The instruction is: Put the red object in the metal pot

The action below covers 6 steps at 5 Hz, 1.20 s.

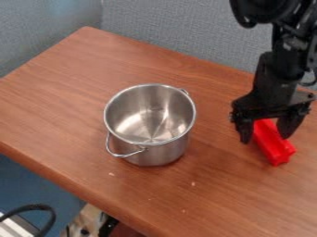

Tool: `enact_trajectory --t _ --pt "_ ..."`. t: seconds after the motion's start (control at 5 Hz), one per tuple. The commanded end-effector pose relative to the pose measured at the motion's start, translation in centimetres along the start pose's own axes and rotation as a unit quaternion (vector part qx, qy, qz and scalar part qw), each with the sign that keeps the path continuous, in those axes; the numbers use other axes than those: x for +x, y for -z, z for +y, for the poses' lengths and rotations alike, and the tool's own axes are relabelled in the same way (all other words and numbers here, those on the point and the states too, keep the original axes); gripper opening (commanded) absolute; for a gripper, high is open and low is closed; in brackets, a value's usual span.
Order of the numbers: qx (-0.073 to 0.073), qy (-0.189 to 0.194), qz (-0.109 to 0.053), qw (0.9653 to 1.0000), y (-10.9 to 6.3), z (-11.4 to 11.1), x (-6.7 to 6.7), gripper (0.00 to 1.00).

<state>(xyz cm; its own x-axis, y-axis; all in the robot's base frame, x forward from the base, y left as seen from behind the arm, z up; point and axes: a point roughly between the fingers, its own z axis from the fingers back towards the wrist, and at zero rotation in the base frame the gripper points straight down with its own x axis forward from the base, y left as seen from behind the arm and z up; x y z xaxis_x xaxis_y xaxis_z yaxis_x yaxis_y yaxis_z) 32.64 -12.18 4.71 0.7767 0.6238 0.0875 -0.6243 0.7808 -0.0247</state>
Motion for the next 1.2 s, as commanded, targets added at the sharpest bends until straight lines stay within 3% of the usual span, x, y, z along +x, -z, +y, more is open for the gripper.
enact_trajectory --t 0.0,0.4,1.0 --pt "-0.025 -0.001 -0.015 0.9996 -0.8 -1.3 0.2 1.0" --pt "-0.024 -0.006 -0.019 0.9995 0.2 -1.7 0.2 1.0" --pt "-0.015 -0.005 -0.009 0.9998 0.4 -1.9 0.1 1.0"
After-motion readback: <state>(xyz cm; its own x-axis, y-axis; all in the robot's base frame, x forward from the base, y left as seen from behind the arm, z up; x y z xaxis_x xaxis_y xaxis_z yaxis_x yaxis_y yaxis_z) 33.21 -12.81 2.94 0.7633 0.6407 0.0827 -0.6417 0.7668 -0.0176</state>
